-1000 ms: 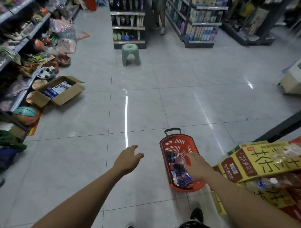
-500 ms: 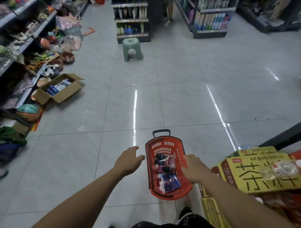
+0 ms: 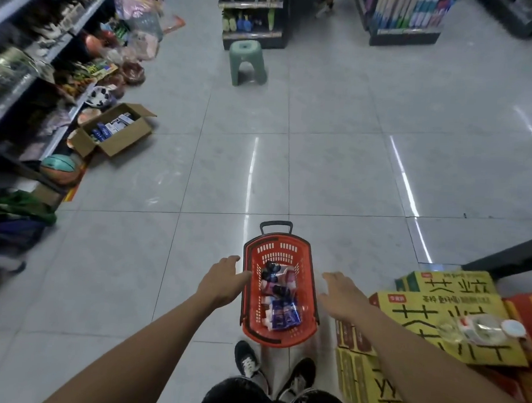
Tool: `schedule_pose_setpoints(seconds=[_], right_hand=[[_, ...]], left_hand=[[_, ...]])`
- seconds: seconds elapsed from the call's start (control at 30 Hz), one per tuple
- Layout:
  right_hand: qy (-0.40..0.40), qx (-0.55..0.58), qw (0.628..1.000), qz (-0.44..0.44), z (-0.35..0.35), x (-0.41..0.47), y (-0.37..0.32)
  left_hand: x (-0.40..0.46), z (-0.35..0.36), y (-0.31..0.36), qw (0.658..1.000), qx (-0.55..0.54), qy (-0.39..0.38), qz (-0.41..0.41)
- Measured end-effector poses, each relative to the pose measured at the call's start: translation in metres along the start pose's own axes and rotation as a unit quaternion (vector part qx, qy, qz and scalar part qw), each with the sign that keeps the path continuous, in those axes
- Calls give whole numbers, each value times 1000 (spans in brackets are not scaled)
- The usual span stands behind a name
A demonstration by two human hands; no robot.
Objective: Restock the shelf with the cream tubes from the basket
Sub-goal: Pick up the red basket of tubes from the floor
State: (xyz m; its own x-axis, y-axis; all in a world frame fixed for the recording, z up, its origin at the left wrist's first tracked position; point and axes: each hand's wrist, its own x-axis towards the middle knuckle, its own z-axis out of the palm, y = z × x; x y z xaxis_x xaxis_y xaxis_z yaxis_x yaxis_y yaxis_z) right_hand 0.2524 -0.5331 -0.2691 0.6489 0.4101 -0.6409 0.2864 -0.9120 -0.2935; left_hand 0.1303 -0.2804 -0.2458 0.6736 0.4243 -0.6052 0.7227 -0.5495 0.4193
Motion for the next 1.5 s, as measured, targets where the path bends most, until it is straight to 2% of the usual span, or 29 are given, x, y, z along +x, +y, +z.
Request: schedule_pose_setpoints(seconds=[0.23,0.57,0.77,0.97,1.07,1.23,1.37,1.43,1.5], right_hand=[[-23,5,999,39,3,19,2],[-31,89,992,90,32,89,1],[-32,158,980,113,83,177,27],[-9,173,971,165,175,280,76],[4,163,965,205,225,324,98],[30,166,960,225,287,393,122],[78,188,954,220,320,430,131],[96,192,951,224,330,438,134],[104,198,947,229,336,442,135]], left_hand=[[37,4,-13,1000,-2,-26,-8],[103,37,-48,996,-21,-74,-46],[182,96,-85,994,-31,-62,-90],[264,193,-120,991,-66,-67,-100],[300,240,-147,991,-71,-40,-107],[360,305,-190,983,-69,63,-156],[397,330,-217,961,-188,91,-181],[411,333,-229,958,-190,108,-185],[422,333,-238,961,-194,87,-179]])
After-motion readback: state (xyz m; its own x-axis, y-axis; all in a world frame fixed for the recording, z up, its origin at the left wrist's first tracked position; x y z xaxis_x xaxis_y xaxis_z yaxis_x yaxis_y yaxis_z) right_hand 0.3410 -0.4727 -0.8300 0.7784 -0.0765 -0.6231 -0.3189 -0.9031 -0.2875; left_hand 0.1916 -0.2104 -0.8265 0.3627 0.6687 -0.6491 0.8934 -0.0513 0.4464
